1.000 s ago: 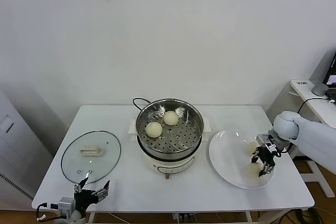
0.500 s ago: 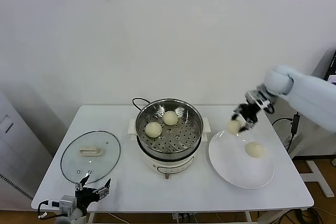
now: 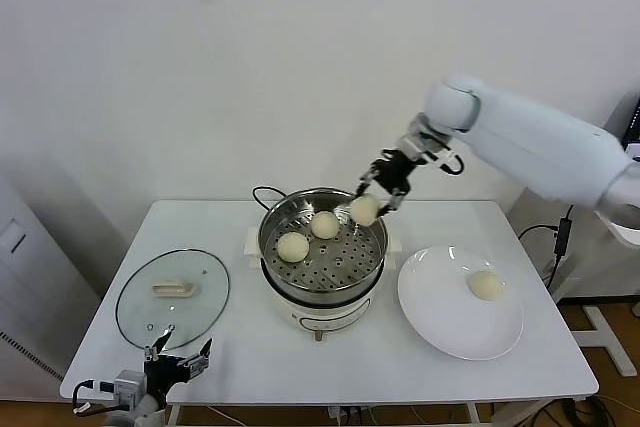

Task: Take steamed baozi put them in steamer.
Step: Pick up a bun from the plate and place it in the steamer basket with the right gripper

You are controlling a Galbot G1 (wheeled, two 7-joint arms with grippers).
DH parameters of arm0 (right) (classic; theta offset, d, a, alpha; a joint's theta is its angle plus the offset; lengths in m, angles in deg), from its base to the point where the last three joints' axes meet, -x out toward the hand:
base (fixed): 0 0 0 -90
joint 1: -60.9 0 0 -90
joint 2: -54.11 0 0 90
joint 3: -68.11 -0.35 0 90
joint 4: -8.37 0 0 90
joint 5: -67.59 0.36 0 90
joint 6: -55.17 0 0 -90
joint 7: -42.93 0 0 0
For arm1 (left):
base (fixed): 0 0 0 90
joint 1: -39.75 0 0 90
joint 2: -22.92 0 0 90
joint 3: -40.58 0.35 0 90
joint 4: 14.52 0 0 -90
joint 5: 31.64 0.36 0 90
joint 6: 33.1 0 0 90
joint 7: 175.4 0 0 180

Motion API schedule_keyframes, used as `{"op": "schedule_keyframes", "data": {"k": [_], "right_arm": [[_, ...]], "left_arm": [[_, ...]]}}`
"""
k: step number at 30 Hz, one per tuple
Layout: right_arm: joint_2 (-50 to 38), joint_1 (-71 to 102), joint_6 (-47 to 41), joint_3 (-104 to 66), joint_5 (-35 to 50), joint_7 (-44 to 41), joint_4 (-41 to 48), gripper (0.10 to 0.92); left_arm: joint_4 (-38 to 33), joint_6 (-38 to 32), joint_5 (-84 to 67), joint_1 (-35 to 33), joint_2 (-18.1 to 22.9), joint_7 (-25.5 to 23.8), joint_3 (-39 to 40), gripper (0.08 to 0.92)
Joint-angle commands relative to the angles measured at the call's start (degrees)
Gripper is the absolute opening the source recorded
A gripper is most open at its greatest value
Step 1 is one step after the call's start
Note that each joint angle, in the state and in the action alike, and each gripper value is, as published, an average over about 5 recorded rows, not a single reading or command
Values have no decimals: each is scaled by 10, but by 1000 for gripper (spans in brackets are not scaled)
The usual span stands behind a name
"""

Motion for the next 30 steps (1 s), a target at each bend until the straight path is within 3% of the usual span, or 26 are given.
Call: {"op": "schedule_keyframes", "data": {"k": [1, 14, 30], "right_arm": [[109, 17, 161, -13, -55, -12, -3, 518], [117, 78, 237, -21, -157, -39, -31, 518], [125, 139, 238, -47, -236, -48, -34, 519]], "left_arm": [[-1, 1, 0, 1, -1, 0, 1, 823], [1, -3, -2, -3, -2, 0, -1, 823], [5, -8, 0, -9, 0, -1, -2, 823]]}}
